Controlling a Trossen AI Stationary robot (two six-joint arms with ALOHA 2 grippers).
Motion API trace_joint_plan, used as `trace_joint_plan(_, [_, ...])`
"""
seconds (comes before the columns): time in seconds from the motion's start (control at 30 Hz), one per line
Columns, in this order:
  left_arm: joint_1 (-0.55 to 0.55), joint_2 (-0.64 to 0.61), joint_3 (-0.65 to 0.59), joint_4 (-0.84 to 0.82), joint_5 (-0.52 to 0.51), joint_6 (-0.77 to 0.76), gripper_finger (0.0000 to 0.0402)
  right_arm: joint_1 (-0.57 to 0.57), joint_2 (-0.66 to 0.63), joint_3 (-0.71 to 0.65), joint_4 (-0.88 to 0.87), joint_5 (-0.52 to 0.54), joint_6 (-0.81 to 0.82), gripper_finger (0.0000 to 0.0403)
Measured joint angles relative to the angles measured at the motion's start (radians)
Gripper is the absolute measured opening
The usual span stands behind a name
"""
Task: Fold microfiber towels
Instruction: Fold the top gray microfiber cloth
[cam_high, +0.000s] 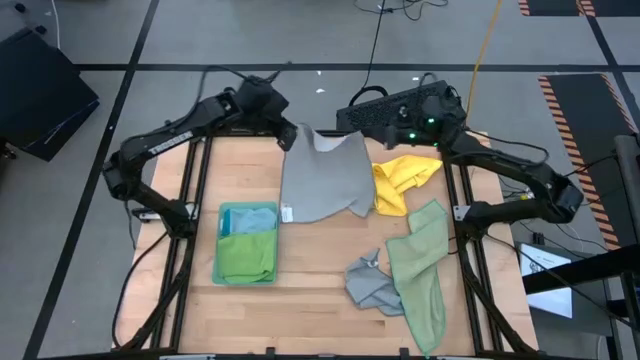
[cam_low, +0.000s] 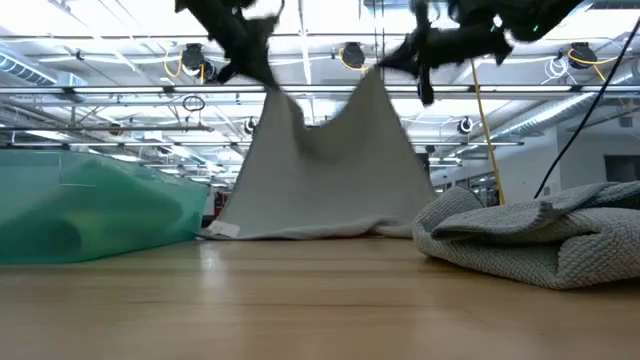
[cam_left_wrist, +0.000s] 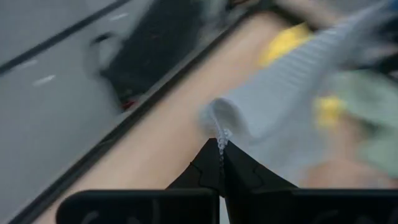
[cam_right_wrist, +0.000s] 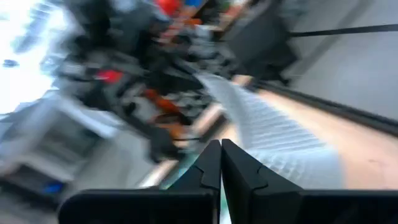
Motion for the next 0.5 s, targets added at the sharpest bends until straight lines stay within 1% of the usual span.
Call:
trace_joint_plan(0.07, [-0.012, -0.04, 0.013, 0.031, 0.147, -0.025, 0.0003, 0.018, -0.046, 0.033, -0.012, -0.05, 0.057, 0.0])
trace_joint_plan(0.1, [-0.022, -0.064, 0.029, 0.046, 0.198, -0.051, 0.0003, 0.03, -0.075, 0.051, -0.038, -0.068, 0.088, 0.0])
trace_joint_plan(0.13, [-0.037, -0.082, 0.044, 0.054, 0.227, -0.079, 0.0004, 0.048, -0.102, 0.072, -0.076, -0.075, 0.117, 0.0])
trace_joint_plan(0.2, [-0.078, -0.117, 0.078, 0.072, 0.274, -0.112, 0.0003, 0.092, -0.149, 0.137, -0.157, -0.059, 0.165, 0.0])
trace_joint_plan(0.33, [-0.169, -0.16, 0.187, 0.079, 0.357, -0.168, 0.0003, 0.195, -0.209, 0.332, -0.404, 0.043, 0.252, 0.0])
trace_joint_plan(0.43, [-0.214, -0.163, 0.27, 0.073, 0.398, -0.251, 0.0002, 0.281, -0.197, 0.511, -0.599, 0.121, 0.277, 0.0])
trace_joint_plan(0.5, [-0.238, -0.161, 0.303, 0.072, 0.39, -0.256, 0.0003, 0.316, -0.17, 0.616, -0.723, 0.157, 0.265, 0.0])
